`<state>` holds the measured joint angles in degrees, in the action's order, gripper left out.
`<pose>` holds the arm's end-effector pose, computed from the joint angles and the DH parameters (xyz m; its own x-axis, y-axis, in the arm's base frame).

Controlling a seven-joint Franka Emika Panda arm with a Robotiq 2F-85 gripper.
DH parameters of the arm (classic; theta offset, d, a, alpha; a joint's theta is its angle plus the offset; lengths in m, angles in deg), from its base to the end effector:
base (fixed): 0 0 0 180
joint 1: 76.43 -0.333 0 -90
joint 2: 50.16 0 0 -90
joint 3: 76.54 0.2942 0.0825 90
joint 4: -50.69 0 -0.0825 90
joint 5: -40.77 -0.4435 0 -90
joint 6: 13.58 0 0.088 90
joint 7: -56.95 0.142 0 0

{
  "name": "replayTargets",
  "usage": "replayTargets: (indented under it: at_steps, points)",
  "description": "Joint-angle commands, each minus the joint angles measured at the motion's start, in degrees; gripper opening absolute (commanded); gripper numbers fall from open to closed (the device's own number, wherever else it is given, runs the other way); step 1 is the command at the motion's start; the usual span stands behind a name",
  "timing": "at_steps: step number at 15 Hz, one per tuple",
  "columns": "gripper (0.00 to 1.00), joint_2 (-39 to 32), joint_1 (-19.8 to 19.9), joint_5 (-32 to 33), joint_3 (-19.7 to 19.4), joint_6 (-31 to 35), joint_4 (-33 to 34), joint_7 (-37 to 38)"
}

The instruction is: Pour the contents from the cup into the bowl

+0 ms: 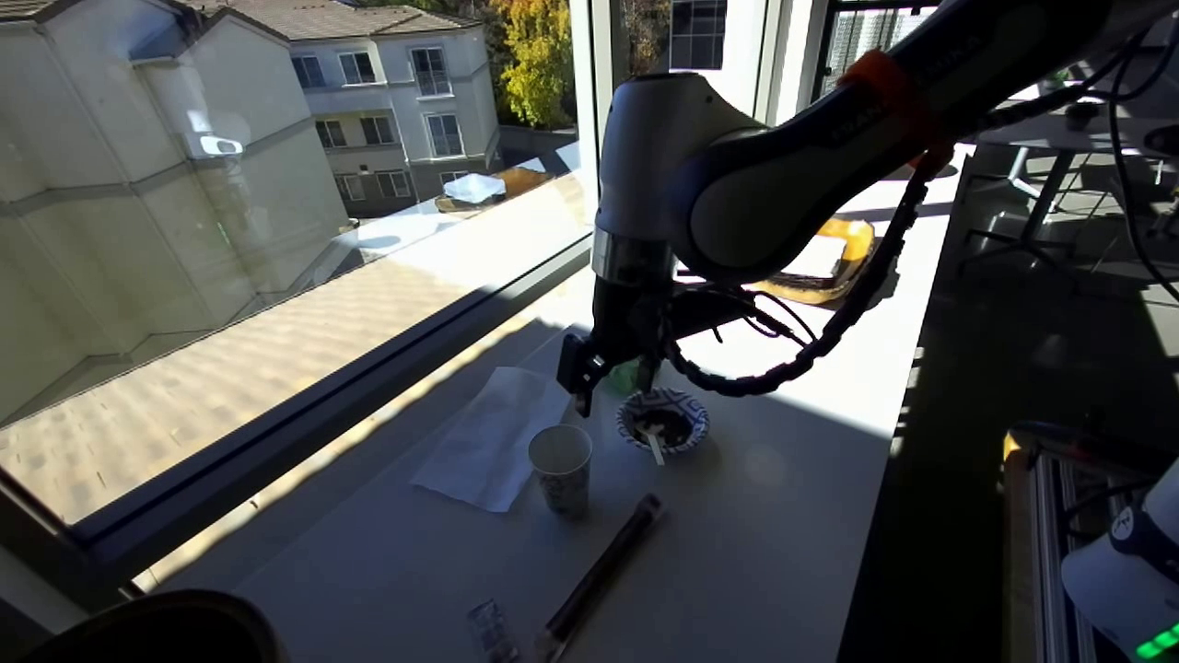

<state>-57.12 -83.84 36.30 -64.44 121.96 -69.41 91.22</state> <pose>0.5922 0.2131 0.2880 0.9473 -0.3121 0.0721 -0.2985 -0.9417 -0.1551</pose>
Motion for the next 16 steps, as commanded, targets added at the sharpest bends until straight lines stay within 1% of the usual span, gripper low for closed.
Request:
replayTargets:
  at_steps: [1,3,4,5,7,12,16]
  points:
    - [1.0,0.08,-1.49,-0.33,-1.55,-0.2,0.09,-0.27]
    - [1.0,0.08,-1.51,-0.33,-1.55,-0.2,0.09,-0.27]
    - [1.0,-0.27,-1.26,-2.09,-1.44,0.03,0.28,-2.34]
    - [1.0,-1.22,-1.15,-3.45,-1.53,1.8,0.68,-3.47]
    - [1.0,-3.54,-1.22,-2.55,-2.29,2.12,2.71,-4.39]
    - [1.0,-11.92,-1.68,-3.56,-3.31,0.97,10.71,-6.29]
    - [1.0,-17.99,-3.73,-3.03,-3.89,0.46,16.82,-4.34]
